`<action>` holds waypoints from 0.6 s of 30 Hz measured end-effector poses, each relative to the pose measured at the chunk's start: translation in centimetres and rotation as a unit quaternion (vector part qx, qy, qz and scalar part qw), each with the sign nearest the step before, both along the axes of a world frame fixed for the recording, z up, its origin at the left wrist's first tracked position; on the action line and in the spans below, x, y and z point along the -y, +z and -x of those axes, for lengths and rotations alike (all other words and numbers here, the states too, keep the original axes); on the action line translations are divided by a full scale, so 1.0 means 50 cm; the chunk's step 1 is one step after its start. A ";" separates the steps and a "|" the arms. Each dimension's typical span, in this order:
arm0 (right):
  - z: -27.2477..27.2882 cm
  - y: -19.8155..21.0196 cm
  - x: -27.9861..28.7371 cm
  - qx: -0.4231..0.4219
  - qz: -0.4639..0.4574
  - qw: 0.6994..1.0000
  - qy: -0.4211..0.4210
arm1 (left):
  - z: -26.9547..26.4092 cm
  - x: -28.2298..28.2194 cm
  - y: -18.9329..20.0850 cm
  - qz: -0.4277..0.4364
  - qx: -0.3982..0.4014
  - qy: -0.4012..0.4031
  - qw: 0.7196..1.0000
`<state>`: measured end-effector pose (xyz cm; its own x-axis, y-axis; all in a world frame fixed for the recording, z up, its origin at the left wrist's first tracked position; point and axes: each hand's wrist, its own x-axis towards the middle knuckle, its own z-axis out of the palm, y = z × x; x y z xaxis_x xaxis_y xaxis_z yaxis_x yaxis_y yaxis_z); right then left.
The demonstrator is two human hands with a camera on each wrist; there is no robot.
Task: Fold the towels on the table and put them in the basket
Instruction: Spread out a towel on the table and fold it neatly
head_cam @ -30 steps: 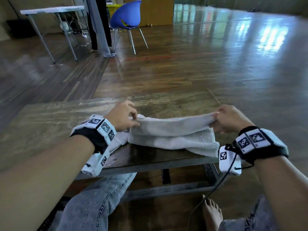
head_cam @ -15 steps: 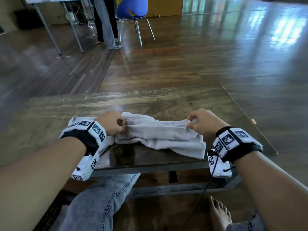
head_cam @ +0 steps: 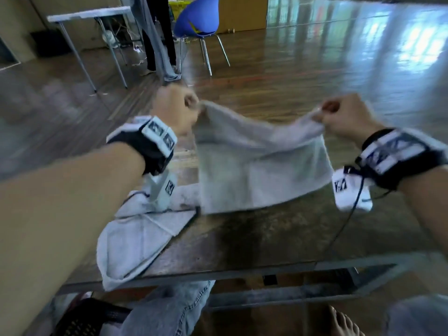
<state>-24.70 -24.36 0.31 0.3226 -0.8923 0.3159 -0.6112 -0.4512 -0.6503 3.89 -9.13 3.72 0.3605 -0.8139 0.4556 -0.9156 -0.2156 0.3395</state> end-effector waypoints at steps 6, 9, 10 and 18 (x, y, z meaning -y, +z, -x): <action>0.023 0.160 0.030 0.424 0.028 0.901 0.086 | -0.020 0.041 0.102 0.267 -0.062 0.013 0.962; 0.057 0.130 0.017 0.361 0.058 0.929 0.051 | 0.008 0.007 0.061 0.276 -0.092 -0.046 0.956; 0.069 0.103 0.020 0.312 0.048 0.948 0.025 | 0.017 -0.007 0.033 0.246 -0.097 -0.054 0.963; 0.205 -0.164 -0.029 -0.009 -0.053 0.997 0.053 | 0.066 -0.119 -0.219 -0.061 -0.071 -0.103 0.990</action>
<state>-34.94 -22.89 -7.89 0.4211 -0.8812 0.2149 -0.5759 -0.4428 -0.6872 0.59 -3.20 -7.24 0.2347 -0.9224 0.3068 -0.8892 -0.0763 0.4511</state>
